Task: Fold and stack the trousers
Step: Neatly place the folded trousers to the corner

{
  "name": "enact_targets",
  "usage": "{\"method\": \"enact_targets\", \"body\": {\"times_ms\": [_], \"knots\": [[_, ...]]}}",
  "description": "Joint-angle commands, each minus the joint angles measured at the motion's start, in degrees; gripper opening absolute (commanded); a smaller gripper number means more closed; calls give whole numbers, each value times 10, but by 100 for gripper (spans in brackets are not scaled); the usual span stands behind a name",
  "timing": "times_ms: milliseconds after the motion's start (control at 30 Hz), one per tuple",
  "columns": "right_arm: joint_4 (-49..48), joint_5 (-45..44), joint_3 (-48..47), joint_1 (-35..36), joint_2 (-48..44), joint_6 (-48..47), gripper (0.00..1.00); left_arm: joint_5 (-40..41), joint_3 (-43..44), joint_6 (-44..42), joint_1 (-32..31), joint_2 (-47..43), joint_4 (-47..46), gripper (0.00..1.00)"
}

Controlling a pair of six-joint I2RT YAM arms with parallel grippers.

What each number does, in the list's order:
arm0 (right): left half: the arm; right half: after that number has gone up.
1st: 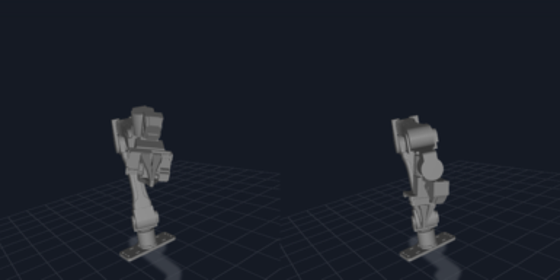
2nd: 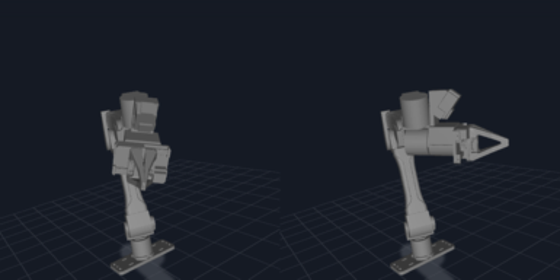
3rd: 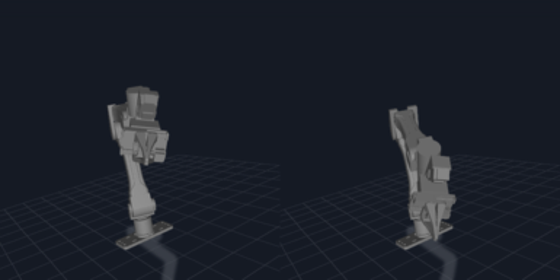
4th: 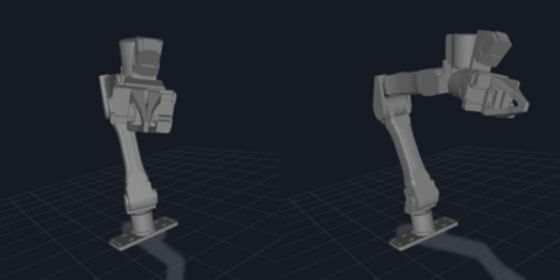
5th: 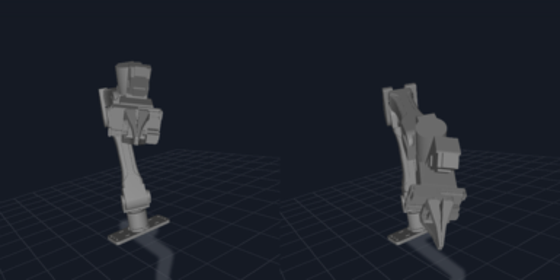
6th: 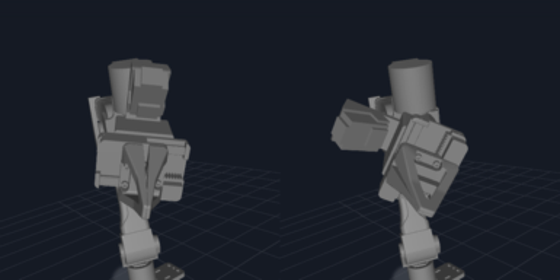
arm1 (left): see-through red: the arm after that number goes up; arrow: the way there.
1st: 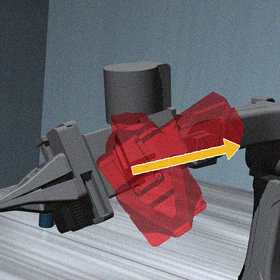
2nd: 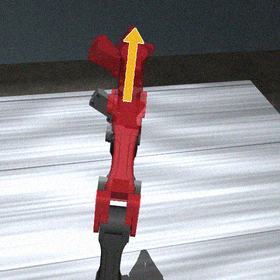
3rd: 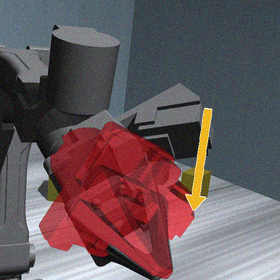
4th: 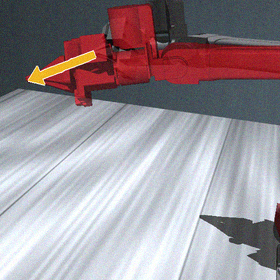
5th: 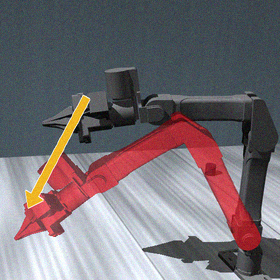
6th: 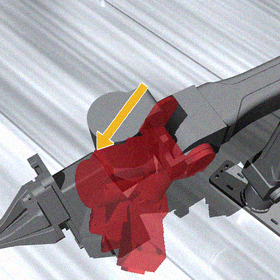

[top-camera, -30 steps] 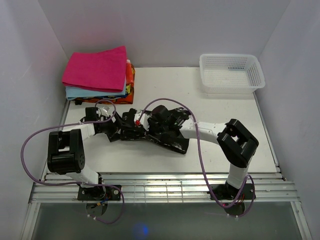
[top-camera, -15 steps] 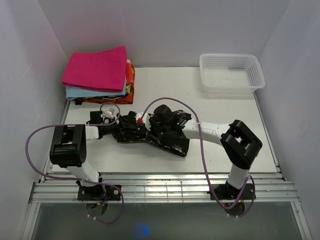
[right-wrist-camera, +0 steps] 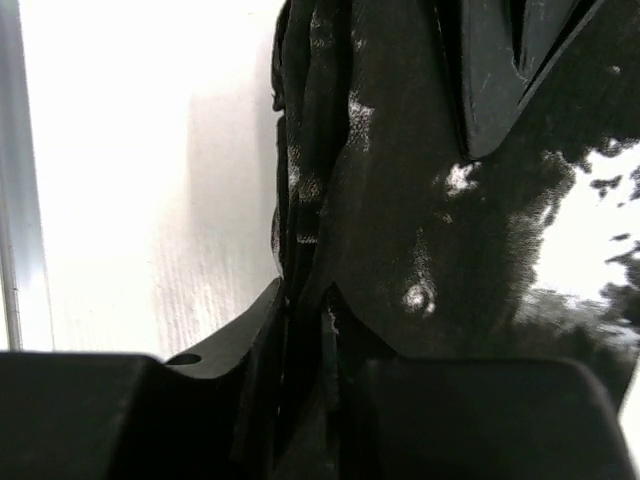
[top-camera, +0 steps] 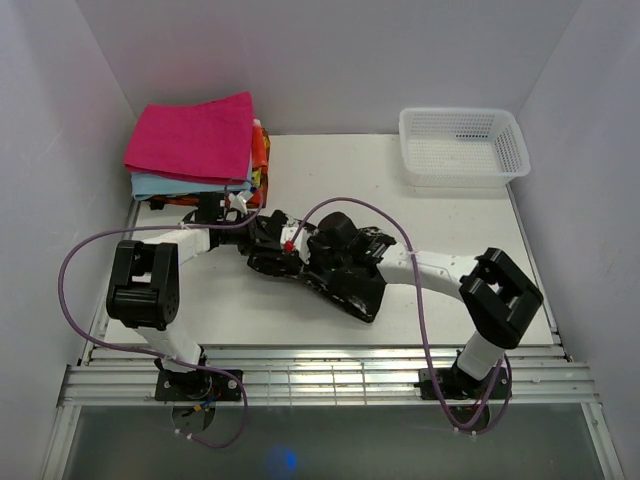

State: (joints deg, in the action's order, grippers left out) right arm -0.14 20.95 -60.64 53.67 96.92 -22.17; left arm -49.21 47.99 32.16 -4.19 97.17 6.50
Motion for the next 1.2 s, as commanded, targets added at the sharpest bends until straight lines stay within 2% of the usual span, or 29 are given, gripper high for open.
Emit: {"method": "enact_targets", "body": {"times_ms": [0,67,100,167,200,367,400,500,533,767,1000,1167], "knots": [[-4,21,19,-7,-80,0,23,136,127,-133,-26,-37,127,0],[22,15,32,-20,-97,4,42,161,203,-177,-32,-11,172,0],[30,10,34,-34,-115,6,68,176,227,-186,-32,-1,215,0],[69,-1,30,-49,-132,4,88,183,288,-214,-33,18,244,0],[83,-7,26,-69,-147,3,90,194,306,-222,-33,21,260,0],[156,-9,11,-149,-200,-20,90,207,430,-271,-36,58,285,0],[175,-11,11,-175,-216,-32,90,200,493,-280,-38,72,311,0],[202,-14,7,-220,-243,-50,90,199,611,-298,-46,142,367,0],[217,-14,6,-229,-249,-54,90,207,663,-301,-47,149,366,0],[245,-34,11,-260,-285,-75,90,192,850,-305,-53,208,361,0],[254,-38,7,-264,-287,-72,90,200,875,-305,-55,189,266,0],[255,-36,4,-264,-285,-72,90,224,889,-341,-55,171,241,0]]}}
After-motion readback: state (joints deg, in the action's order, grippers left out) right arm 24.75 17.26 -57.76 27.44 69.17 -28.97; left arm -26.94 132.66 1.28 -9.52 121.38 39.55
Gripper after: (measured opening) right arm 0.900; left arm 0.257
